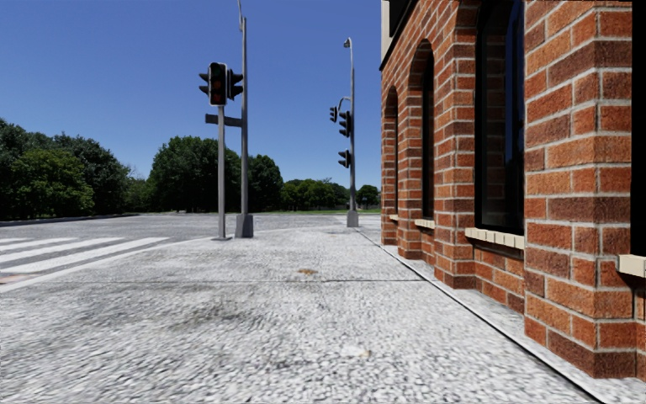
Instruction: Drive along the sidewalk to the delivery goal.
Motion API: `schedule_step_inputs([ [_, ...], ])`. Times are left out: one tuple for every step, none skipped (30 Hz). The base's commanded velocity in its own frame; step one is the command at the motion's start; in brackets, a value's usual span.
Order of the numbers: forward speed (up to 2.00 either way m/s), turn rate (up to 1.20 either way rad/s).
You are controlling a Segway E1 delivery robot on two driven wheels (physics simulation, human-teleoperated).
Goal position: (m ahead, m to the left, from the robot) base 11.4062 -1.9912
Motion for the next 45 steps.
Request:
schedule_step_inputs([
  [2.00, 0.00],
  [2.00, 0.00],
  [2.00, 0.00],
  [2.00, 0.00],
  [2.00, 0.00],
  [2.00, 0.00],
  [2.00, 0.00],
  [2.00, 0.00],
  [2.00, 0.00],
  [2.00, 0.00],
  [2.00, 0.00],
  [2.00, 0.00],
  [2.00, 0.00],
  [2.00, 0.00],
  [2.00, 0.00],
  [2.00, 0.00],
  [2.00, 0.00],
  [2.00, 0.00],
  [2.00, 0.00],
  [2.00, 0.00],
  [2.00, 0.00],
  [2.00, 0.00],
  [2.00, 0.00],
  [2.00, 0.00],
  [2.00, 0.00],
  [2.00, 0.00],
  [2.00, 0.00],
  [2.00, 0.00],
  [2.00, 0.00],
  [2.00, 0.00],
  [2.00, 0.00],
  [2.00, 0.00],
  [2.00, 0.00],
  [2.00, 0.00],
  [2.00, 0.00],
  [2.00, 0.00],
  [2.00, 0.00],
  [2.00, 0.00],
  [2.00, 0.00],
  [2.00, 0.00],
  [2.00, 0.00],
  [2.00, 0.00],
  [2.00, 0.00],
  [2.00, 0.00],
  [2.00, 0.00],
])
